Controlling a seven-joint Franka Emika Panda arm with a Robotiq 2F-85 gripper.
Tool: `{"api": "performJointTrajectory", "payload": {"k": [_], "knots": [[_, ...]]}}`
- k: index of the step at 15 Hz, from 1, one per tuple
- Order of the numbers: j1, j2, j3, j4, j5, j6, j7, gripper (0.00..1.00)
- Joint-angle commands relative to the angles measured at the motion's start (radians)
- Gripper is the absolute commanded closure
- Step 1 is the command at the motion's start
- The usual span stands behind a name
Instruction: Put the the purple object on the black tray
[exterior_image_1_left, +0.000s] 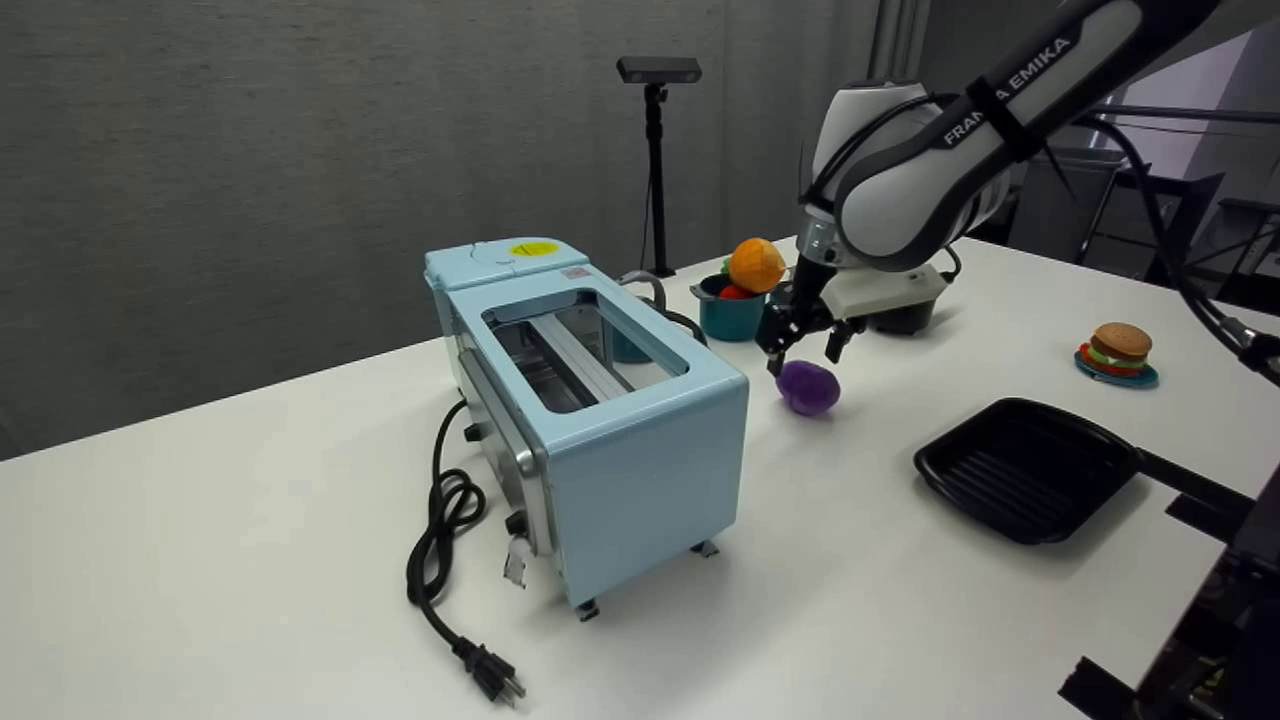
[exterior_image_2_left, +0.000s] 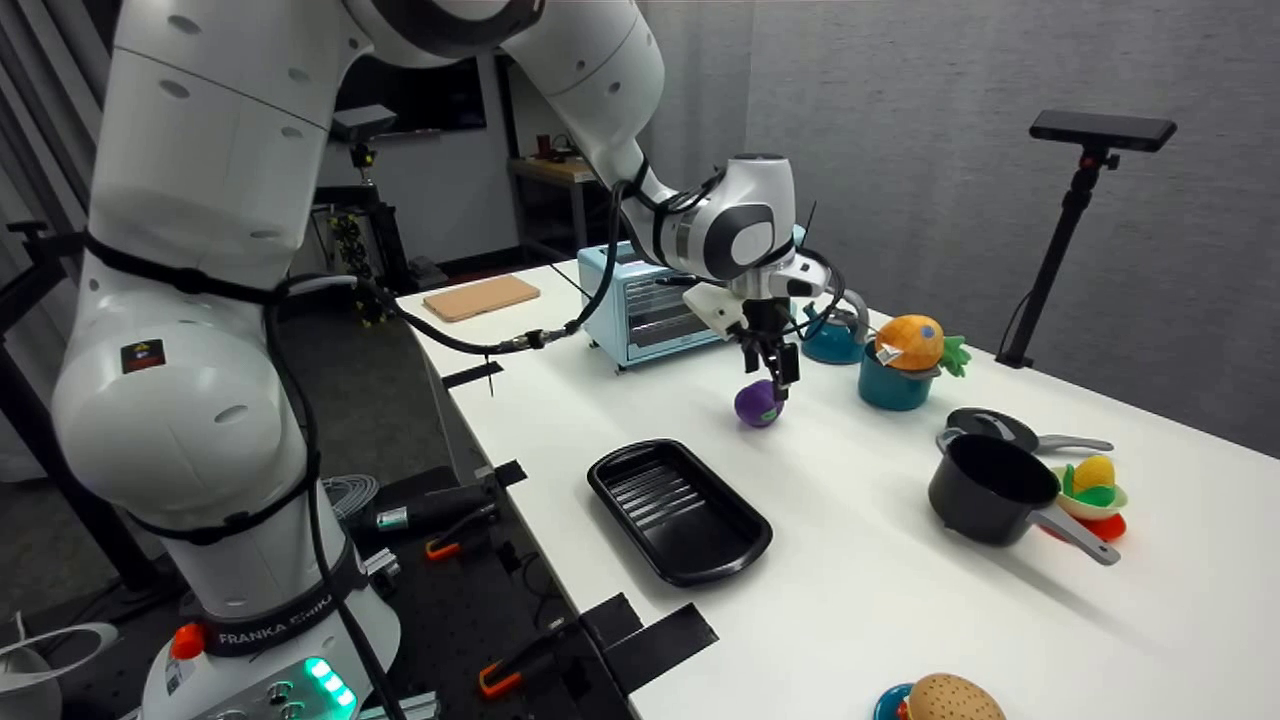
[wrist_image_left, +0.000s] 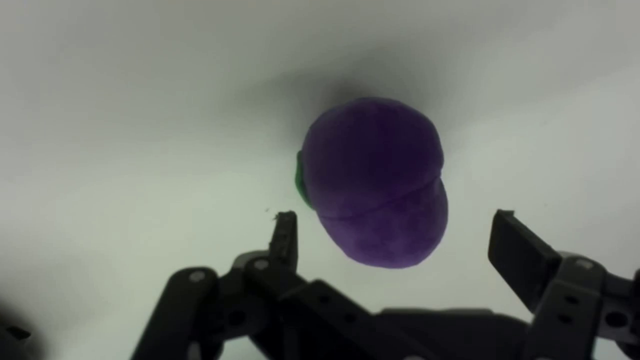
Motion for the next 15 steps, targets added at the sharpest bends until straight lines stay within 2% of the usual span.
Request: {"api": "performJointTrajectory", "payload": {"k": [1,8,11,12,15], "knots": [[0.026,0.017,-0.026,0.029,-0.003,-0.017,0.02,0.0],[0.054,0.0,-0.051,0.003,-0.033,-0.002,0.025,0.0],[0.088,-0.02,-0.069,-0.023,-0.076,0.02,0.032,0.0],[0.052,0.004,-0.042,0.002,-0.03,-0.001,-0.002,0.0],[0.055,0.006,-0.041,0.001,-0.033,-0.001,-0.002,0.0]]}}
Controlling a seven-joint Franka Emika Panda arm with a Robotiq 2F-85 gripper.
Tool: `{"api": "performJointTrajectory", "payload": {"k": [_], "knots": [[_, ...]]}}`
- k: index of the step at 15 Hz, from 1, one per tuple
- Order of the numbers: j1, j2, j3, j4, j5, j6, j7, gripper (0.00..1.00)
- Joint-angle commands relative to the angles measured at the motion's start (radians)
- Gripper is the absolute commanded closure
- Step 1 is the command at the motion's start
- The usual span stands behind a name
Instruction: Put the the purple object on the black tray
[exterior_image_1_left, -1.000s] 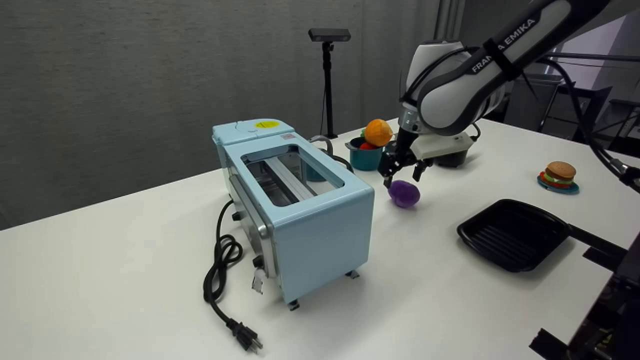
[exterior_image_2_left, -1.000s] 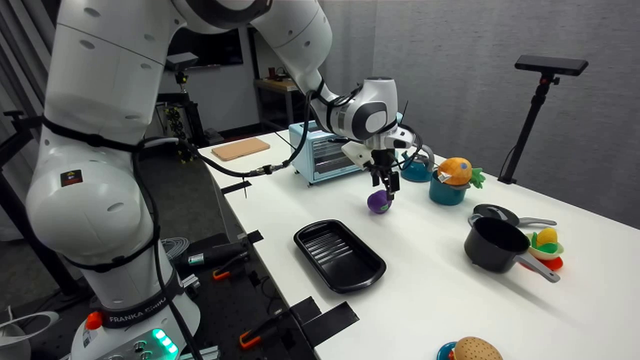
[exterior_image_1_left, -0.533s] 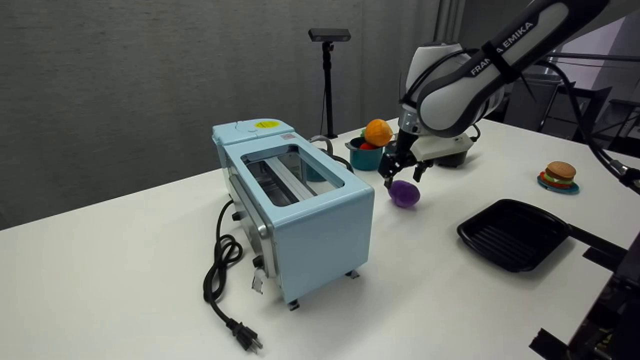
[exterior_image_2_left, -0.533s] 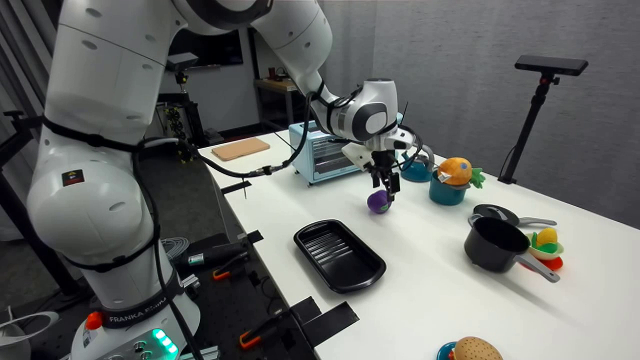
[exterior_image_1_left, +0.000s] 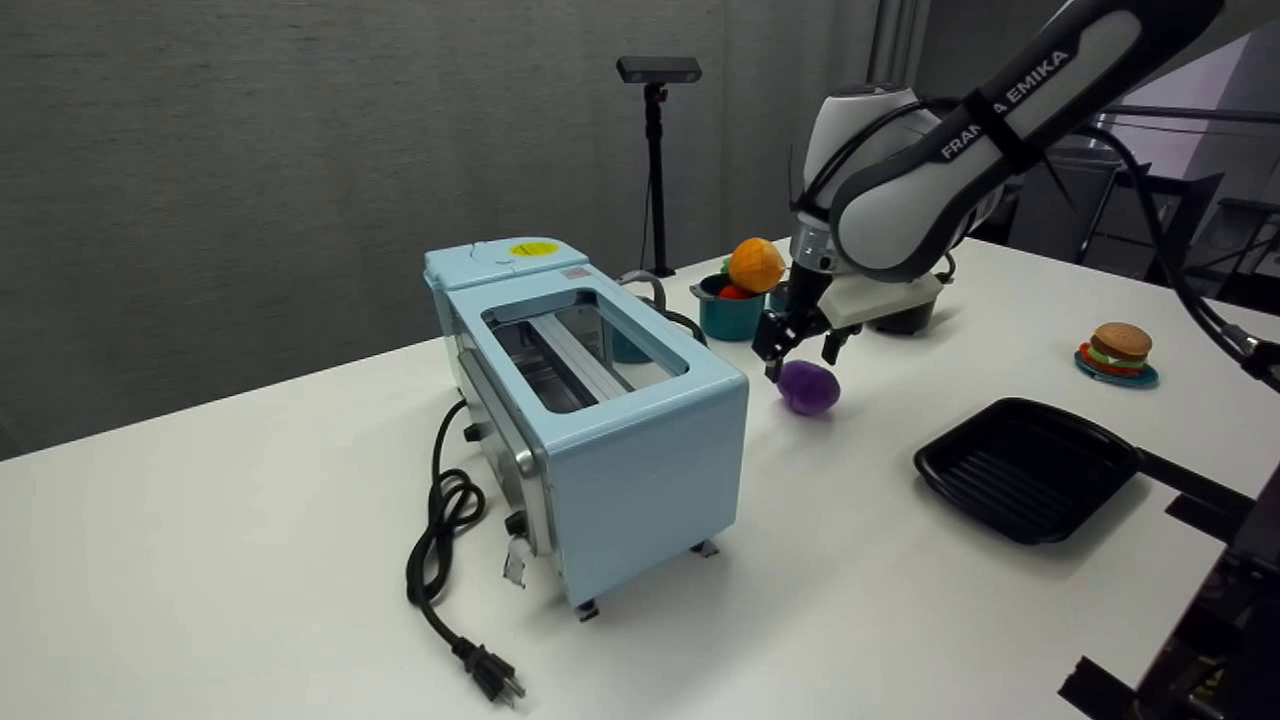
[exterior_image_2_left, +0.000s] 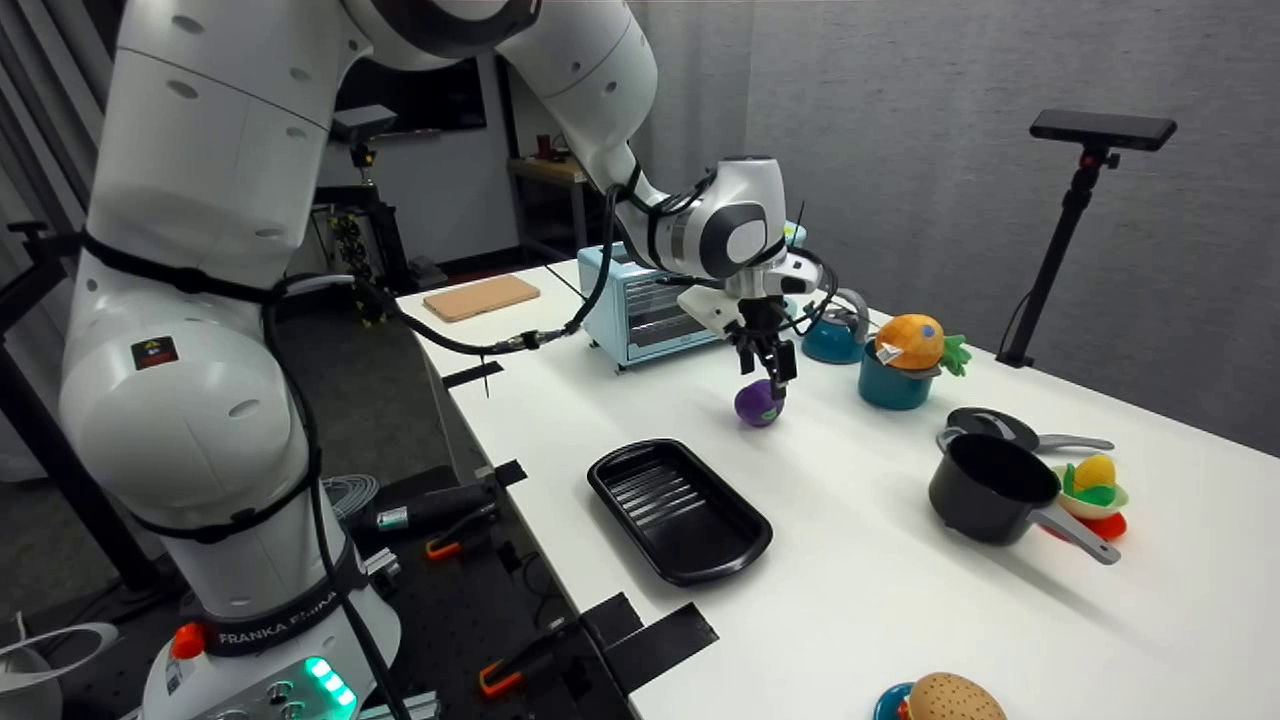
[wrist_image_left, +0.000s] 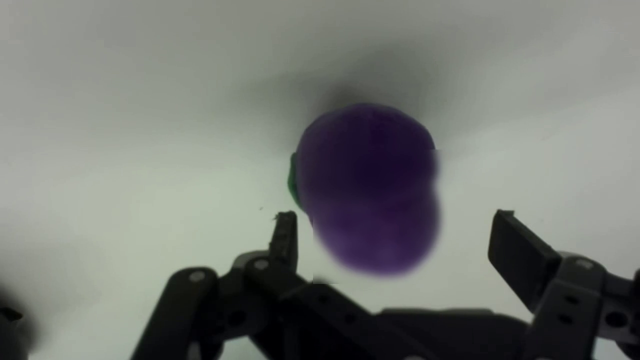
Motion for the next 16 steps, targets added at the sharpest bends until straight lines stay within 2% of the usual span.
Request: {"api": "performJointTrajectory", "payload": {"k": [1,4,6,8,9,10,16], "knots": [[0.0,0.0,-0.002,0.001,0.002,-0.002,-0.002,0.0],[0.0,0.0,-0.002,0.001,0.002,-0.002,-0.002,0.0],[-0.017,-0.006,0.028,0.004,0.048,-0.078,-0.025,0.0],[-0.004,-0.009,0.02,-0.026,0.049,0.006,0.015,0.0],[-0.035,-0.016,0.06,-0.031,0.089,-0.005,-0.049,0.0],[-0.004,0.0,0.02,-0.009,0.041,-0.022,-0.01,0.0],[-0.011,0.0,0.038,-0.011,0.07,-0.023,-0.026,0.0]]}}
